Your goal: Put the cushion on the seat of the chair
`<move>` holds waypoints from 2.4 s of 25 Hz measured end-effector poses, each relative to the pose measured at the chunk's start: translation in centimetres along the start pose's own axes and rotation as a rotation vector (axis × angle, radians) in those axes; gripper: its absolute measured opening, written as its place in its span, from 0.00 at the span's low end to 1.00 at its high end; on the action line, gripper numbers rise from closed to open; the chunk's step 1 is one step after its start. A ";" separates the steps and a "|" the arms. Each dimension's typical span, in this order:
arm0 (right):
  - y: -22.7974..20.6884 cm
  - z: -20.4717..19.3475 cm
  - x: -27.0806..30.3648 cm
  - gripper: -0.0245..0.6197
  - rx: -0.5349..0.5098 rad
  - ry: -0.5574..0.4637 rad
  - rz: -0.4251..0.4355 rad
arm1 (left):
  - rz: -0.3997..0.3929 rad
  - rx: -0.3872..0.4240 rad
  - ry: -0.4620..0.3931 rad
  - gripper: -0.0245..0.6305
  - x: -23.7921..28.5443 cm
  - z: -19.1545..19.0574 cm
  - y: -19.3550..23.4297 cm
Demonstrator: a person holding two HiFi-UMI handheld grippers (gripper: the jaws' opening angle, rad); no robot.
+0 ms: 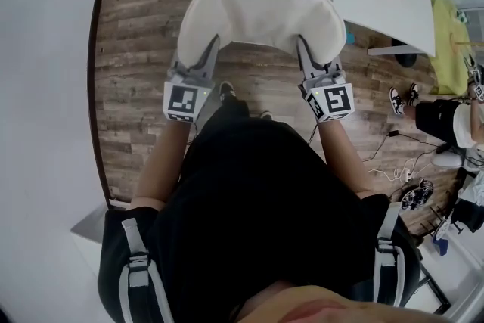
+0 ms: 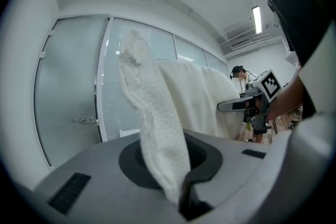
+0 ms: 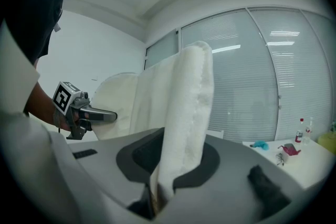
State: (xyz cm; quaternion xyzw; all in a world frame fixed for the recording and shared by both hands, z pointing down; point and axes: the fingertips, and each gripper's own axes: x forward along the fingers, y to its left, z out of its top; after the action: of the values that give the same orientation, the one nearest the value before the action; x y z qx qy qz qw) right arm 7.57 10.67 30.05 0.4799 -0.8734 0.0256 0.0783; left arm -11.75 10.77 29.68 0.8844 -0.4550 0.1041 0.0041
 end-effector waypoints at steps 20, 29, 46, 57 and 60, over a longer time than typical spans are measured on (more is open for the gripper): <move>-1.4 0.4 11.3 0.12 0.006 0.027 -0.076 | -0.076 -0.009 0.001 0.12 7.0 -1.4 10.7; -7.4 0.0 18.5 0.12 0.016 0.015 -0.027 | -0.035 0.001 0.030 0.12 14.3 -1.1 14.4; -21.4 0.7 29.3 0.12 0.020 0.028 0.048 | 0.018 0.008 0.082 0.12 30.8 1.0 18.9; -26.7 -3.8 35.6 0.12 0.035 0.090 0.056 | -0.006 -0.037 0.151 0.12 38.8 -3.3 22.1; -27.4 -6.4 38.3 0.12 0.053 0.122 0.051 | -0.028 -0.056 0.179 0.12 41.4 -6.2 23.9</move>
State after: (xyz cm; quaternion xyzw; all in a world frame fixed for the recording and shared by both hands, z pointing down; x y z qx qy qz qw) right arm 11.17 -35.28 41.67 0.4572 -0.8779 0.0799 0.1177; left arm -8.73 -35.85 41.40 0.8774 -0.4430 0.1698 0.0710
